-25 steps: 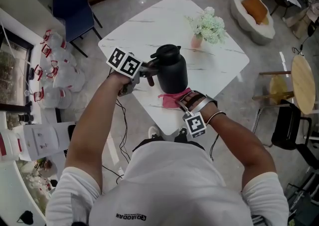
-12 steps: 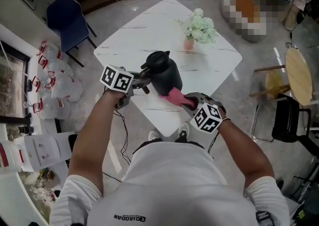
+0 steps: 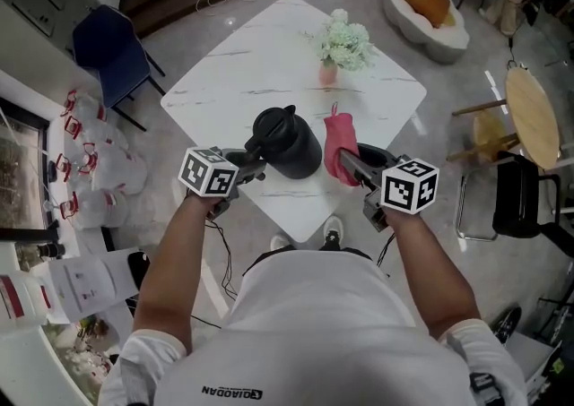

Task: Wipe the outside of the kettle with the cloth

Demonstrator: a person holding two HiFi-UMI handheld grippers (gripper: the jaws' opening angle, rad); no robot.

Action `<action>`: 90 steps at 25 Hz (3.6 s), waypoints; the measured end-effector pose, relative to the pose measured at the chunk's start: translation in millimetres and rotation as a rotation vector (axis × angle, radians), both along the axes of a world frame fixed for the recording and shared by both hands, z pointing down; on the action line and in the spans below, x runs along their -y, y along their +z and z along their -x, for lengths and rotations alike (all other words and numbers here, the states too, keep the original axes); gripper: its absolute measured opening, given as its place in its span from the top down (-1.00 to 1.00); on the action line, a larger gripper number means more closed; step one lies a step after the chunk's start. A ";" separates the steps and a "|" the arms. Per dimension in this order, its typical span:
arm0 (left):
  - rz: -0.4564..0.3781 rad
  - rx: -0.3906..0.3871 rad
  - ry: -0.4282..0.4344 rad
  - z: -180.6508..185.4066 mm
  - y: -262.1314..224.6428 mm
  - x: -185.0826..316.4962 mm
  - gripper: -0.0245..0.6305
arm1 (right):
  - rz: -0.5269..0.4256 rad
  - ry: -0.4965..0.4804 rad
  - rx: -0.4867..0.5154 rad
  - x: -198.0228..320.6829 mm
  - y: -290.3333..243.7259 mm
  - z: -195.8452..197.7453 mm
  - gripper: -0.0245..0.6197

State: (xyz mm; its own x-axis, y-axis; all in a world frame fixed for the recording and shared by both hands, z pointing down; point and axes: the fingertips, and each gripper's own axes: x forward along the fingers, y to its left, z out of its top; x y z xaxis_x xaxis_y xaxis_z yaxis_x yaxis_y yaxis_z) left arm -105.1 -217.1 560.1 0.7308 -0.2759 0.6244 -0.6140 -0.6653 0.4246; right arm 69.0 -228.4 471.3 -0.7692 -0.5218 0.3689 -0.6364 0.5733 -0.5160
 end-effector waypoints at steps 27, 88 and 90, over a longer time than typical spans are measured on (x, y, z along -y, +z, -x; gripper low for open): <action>-0.207 0.208 0.187 -6.9 14.1 -32.4 0.63 | 0.290 0.077 0.008 19.8 90.9 31.5 0.62; -0.738 0.703 0.846 -19.1 22.2 -29.6 0.63 | 0.319 -0.344 -0.002 -5.3 76.7 34.8 0.62; -0.767 0.721 0.877 -22.2 19.9 -29.5 0.63 | 0.317 -0.346 -0.065 -3.3 90.0 31.8 0.62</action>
State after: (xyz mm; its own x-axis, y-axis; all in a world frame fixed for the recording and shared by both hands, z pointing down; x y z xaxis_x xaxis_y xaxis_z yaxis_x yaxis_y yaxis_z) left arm -83.0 -187.6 580.0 0.4245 -0.3410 0.8388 0.2007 -0.8679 -0.4544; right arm 37.2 -225.1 561.3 -0.8481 -0.0926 0.5217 -0.4725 0.5777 -0.6656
